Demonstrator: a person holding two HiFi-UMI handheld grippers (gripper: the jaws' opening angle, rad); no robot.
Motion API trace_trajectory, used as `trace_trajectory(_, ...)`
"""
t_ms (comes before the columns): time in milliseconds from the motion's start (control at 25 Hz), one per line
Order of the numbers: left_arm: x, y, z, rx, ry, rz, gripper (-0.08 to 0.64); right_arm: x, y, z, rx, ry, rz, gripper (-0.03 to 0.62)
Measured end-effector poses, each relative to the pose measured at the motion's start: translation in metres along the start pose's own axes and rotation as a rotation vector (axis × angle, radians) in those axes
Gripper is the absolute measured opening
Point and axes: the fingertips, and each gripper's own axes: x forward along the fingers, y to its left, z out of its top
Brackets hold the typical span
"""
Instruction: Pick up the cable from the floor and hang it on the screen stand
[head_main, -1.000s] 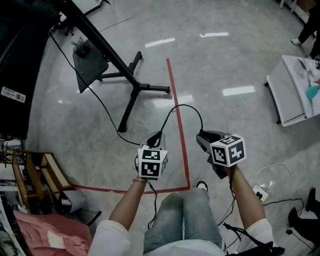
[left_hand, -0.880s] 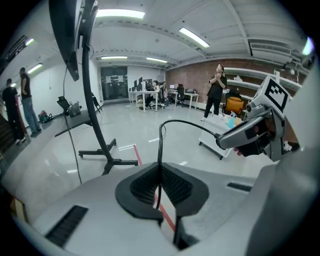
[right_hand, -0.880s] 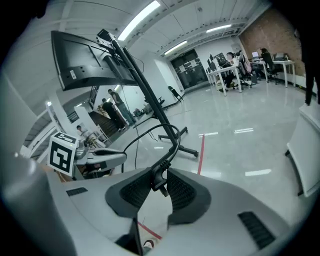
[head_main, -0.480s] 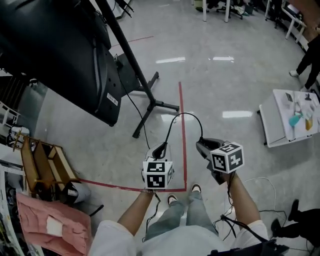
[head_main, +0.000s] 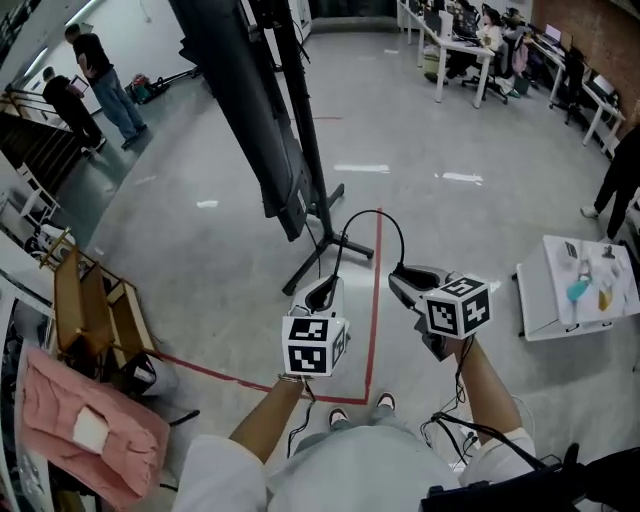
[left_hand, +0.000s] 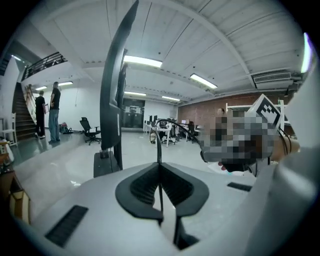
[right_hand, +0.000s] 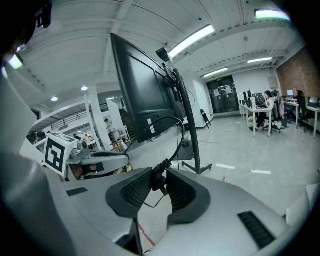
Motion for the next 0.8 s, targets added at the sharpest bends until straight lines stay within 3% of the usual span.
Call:
trace_trajectory(520,-0.084,0.058,0.182,0.059,-0.296,0.148,0.015,-0.009,0.093,0.182,-0.247,-0.220,0.075,0.100)
trace_trajectory(800,-0.130,0.077,0.260,0.090,-0.422,0.226,0.015,-0.027,0.140,0.269,-0.343,-0.338,0.114,0.100)
